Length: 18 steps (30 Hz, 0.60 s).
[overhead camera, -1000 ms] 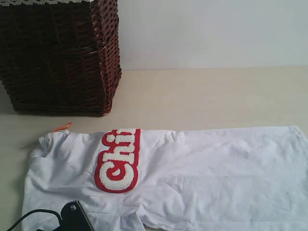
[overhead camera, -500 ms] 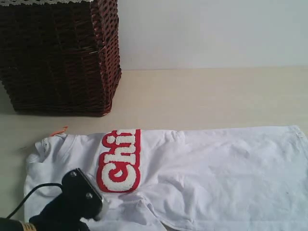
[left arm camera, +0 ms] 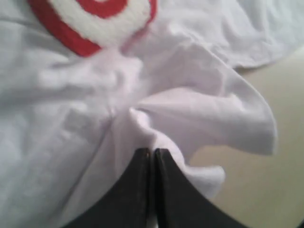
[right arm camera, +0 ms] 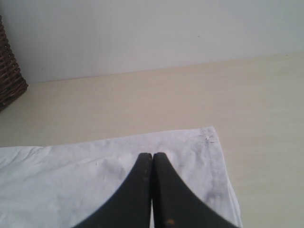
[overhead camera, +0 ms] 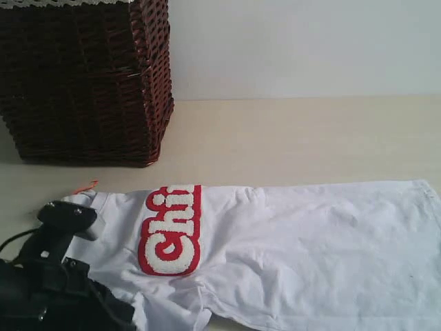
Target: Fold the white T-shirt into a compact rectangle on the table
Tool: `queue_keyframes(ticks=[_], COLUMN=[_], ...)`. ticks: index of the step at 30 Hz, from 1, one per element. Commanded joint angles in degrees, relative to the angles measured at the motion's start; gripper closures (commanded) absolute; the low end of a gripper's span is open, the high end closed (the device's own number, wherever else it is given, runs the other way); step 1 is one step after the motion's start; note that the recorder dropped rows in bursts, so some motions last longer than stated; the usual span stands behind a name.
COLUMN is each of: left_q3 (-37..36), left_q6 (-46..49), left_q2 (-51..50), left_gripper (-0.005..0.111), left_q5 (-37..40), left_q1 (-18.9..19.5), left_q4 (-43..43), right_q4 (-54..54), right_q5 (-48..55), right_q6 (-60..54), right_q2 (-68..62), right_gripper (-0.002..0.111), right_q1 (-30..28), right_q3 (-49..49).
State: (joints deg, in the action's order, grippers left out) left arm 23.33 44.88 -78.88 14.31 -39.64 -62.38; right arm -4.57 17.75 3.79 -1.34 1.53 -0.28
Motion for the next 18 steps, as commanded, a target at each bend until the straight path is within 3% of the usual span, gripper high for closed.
queue_keyframes(ticks=[1, 8, 14, 18], left_q3=[2.1, 7.1, 8.8, 10.4], left_q6=[-0.3, 0.1, 0.1, 1.4], left_q2=[0.2, 0.2, -0.8, -4.8], left_gripper=[0.107, 0.107, 0.107, 0.107], left_q5=[-3.7, -5.1, -11.2, -10.2], left_q1=[2.8, 6.1, 8.2, 9.5], left_q4=[-0.4, 0.3, 3.6, 5.3], right_q4=[0.4, 0.4, 0.4, 0.4], right_q5=[-0.3, -0.3, -0.3, -0.3], right_q6=[-0.1, -0.1, -0.1, -0.1], right_q2=[-0.2, -0.2, -0.2, -0.2], right_gripper=[0.108, 0.108, 0.108, 0.108], right_q1=[-0.2, -0.2, -0.2, -0.2], right_q3=[0.3, 0.3, 0.3, 0.3])
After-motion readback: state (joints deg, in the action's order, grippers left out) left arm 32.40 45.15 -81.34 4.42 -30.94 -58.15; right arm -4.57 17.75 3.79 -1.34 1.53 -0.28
